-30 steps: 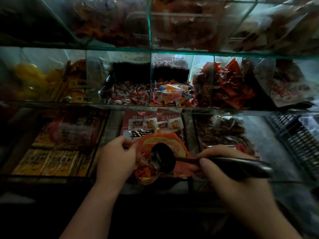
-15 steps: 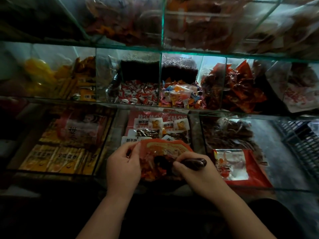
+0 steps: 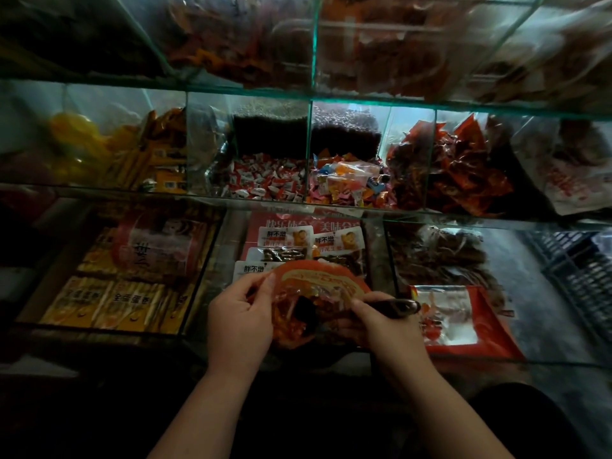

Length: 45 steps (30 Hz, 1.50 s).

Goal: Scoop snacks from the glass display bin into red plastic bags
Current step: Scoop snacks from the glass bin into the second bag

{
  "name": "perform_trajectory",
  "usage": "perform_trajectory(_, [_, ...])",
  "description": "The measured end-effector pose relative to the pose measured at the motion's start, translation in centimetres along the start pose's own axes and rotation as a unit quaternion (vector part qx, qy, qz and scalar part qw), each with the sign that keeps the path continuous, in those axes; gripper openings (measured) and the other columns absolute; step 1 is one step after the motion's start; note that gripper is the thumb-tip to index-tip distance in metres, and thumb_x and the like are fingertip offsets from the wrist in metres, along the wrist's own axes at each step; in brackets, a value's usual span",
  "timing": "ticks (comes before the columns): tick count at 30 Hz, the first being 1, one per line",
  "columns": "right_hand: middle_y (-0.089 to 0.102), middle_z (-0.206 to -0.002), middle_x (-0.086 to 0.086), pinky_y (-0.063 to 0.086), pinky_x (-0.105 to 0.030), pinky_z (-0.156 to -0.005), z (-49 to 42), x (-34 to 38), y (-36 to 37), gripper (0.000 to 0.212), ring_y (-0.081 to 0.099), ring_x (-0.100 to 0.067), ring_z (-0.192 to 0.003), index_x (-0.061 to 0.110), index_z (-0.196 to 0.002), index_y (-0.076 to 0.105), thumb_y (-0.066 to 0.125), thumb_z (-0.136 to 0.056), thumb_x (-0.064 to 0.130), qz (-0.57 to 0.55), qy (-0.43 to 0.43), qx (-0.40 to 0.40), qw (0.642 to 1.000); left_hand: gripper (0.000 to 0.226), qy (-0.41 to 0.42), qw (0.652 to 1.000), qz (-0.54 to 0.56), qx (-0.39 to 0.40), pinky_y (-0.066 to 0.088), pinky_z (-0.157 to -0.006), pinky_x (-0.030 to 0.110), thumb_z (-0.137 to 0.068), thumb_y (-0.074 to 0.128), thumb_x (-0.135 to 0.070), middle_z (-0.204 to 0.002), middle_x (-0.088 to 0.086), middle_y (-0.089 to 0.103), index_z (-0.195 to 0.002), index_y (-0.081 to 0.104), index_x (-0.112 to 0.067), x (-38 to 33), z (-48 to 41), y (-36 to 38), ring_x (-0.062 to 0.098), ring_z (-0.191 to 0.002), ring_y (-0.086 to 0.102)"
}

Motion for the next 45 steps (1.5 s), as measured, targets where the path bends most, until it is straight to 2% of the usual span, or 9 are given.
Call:
perform_trajectory(9, [0.074,-0.082,-0.030,0.063,-0.050,-0.068,-0.2,-0.8,-1.9,0.016,0.075,-0.047,-0.074,0.006,-0.089,0.072,0.066,-0.093,0.021,-0.090,-0.009,-0.034,0.995,0.026,-0.012,1.000,-0.007,-0.010,0.048,-0.058,0.005,-0.097,0.068,-0.030,-0.082,-0.034,0.068,-0.078,0.067,-0.047,-0.3,0.0,-0.4,-0.012,-0.078,0.066])
perform_trajectory(16, [0.075,-0.078,-0.027,0.061,-0.039,-0.055,0.1,-0.5,-5.4,0.033,0.076,-0.043,-0.069,-0.004,-0.096,0.066,0.068,-0.094,0.029,-0.147,-0.009,-0.117,0.982,0.013,0.003,0.997,-0.076,0.009,0.043,-0.063,0.001,-0.097,0.066,-0.033,-0.089,-0.027,0.066,-0.093,0.068,-0.044,-0.5,-0.2,0.1,-0.010,-0.089,0.061])
perform_trajectory(20, [0.075,-0.074,-0.024,0.060,-0.035,-0.052,1.0,0.5,-6.0,0.030,0.076,-0.044,-0.071,-0.004,-0.092,0.065,0.067,-0.096,0.025,-0.168,-0.023,-0.117,0.979,0.024,0.118,0.982,-0.146,-0.026,0.036,-0.097,0.013,-0.091,0.074,-0.013,-0.112,-0.016,0.058,-0.113,0.070,-0.020,-2.7,0.0,0.1,0.003,-0.114,0.051])
perform_trajectory(24, [0.075,-0.078,-0.026,0.059,-0.031,-0.050,2.7,1.7,-6.8,0.029,0.077,-0.040,-0.073,-0.005,-0.096,0.064,0.063,-0.098,0.024,-0.175,-0.027,-0.104,0.979,0.012,0.239,0.966,-0.101,-0.023,0.042,-0.089,0.009,-0.091,0.065,-0.007,-0.097,-0.015,0.058,-0.099,0.071,-0.014,-5.5,1.4,0.7,0.004,-0.095,0.057])
perform_trajectory(29, [0.070,-0.099,-0.031,0.056,-0.027,-0.048,4.5,3.0,-8.6,0.022,0.078,-0.033,-0.071,0.007,-0.090,0.064,0.057,-0.100,0.025,-0.160,-0.031,-0.097,0.982,0.019,0.195,0.961,-0.182,0.073,0.051,-0.092,0.029,-0.083,0.079,-0.012,-0.098,-0.013,0.070,-0.100,0.077,-0.021,-6.5,3.0,3.0,0.004,-0.097,0.063])
perform_trajectory(34, [0.071,-0.078,-0.017,0.063,-0.041,-0.058,5.7,3.9,-10.4,0.018,0.076,-0.036,-0.066,0.010,-0.089,0.063,0.054,-0.101,0.019,-0.177,-0.057,-0.099,0.978,0.015,0.308,0.948,-0.075,0.019,0.046,-0.097,0.027,-0.093,0.066,-0.025,-0.102,-0.013,0.071,-0.102,0.076,-0.018,-10.1,4.5,1.2,0.001,-0.102,0.063])
perform_trajectory(37, [0.072,-0.067,-0.012,0.065,-0.045,-0.059,5.9,3.9,-11.1,0.027,0.076,-0.037,-0.065,0.014,-0.076,0.065,0.055,-0.101,0.019,-0.187,-0.065,-0.109,0.974,0.019,0.235,0.967,-0.029,0.089,0.049,-0.093,0.019,-0.095,0.063,-0.029,-0.111,-0.024,0.064,-0.112,0.071,-0.026,-9.6,4.8,3.0,-0.002,-0.112,0.060])
perform_trajectory(39, [0.072,-0.068,-0.012,0.065,-0.046,-0.061,5.8,3.8,-11.2,0.032,0.076,-0.037,-0.066,0.017,-0.071,0.066,0.056,-0.101,0.021,-0.190,-0.067,-0.111,0.973,0.033,0.141,0.972,-0.120,0.144,0.042,-0.111,0.024,-0.096,0.065,-0.038,-0.128,-0.027,0.054,-0.129,0.063,-0.033,-7.0,4.4,5.3,-0.007,-0.127,0.045])
perform_trajectory(45, [0.071,-0.077,-0.016,0.063,-0.043,-0.058,5.9,3.4,-11.0,0.027,0.077,-0.040,-0.073,0.018,-0.073,0.070,0.061,-0.097,0.021,-0.192,-0.063,-0.098,0.974,0.064,0.043,0.949,-0.225,0.216,0.015,-0.119,0.030,-0.099,0.046,-0.060,-0.160,-0.012,0.027,-0.155,0.031,-0.033,-1.4,2.6,8.4,0.009,-0.150,0.017])
Point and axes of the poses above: each hand's wrist, its own z-axis away from the middle knuckle, its own y-axis out of the palm, x = y × z, the point moved 7 cm from there along -z, towards the middle knuckle
